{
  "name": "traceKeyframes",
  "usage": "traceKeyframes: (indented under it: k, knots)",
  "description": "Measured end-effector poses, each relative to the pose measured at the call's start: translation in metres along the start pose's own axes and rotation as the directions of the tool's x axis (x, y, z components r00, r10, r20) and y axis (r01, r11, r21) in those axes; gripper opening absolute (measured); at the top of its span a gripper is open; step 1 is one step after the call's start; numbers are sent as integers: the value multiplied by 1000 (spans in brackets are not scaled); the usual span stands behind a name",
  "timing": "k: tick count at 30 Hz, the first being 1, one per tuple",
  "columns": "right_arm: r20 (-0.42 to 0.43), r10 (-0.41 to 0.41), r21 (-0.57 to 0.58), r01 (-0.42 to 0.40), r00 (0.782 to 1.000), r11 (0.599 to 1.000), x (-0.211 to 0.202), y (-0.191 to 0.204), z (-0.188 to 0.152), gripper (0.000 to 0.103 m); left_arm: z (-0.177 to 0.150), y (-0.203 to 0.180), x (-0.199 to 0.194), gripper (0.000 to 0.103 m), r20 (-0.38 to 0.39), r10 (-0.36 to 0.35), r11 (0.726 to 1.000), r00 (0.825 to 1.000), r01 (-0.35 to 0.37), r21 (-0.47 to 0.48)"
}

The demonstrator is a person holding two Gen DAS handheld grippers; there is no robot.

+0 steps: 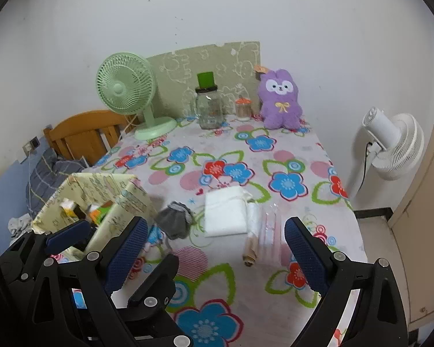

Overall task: Organize soft objects
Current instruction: 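Lower the left gripper to the grey cloth bag while the right gripper reaches the white rolled item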

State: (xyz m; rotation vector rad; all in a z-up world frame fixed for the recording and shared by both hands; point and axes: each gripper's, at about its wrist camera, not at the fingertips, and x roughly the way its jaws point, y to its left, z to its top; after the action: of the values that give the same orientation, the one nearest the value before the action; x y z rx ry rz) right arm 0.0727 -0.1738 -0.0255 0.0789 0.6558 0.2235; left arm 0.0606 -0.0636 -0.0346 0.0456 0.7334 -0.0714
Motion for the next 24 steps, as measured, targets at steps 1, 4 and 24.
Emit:
traceKeyframes:
  k: [1, 4, 24]
  knots:
    - [-1, -4, 4, 4, 1000, 1000, 2, -3, -2, 97, -1, -2, 2, 101, -1, -2, 1000, 1000, 2, 1]
    - [-3, -9, 11, 9, 1000, 1000, 6, -11, -7, 97, -4, -9, 9, 101, -5, -16, 1000, 1000, 16, 3]
    - [-56, -45, 31, 47, 997, 998, 45, -43, -30, 97, -23, -19, 59, 99, -105, 7, 999, 994, -10, -33]
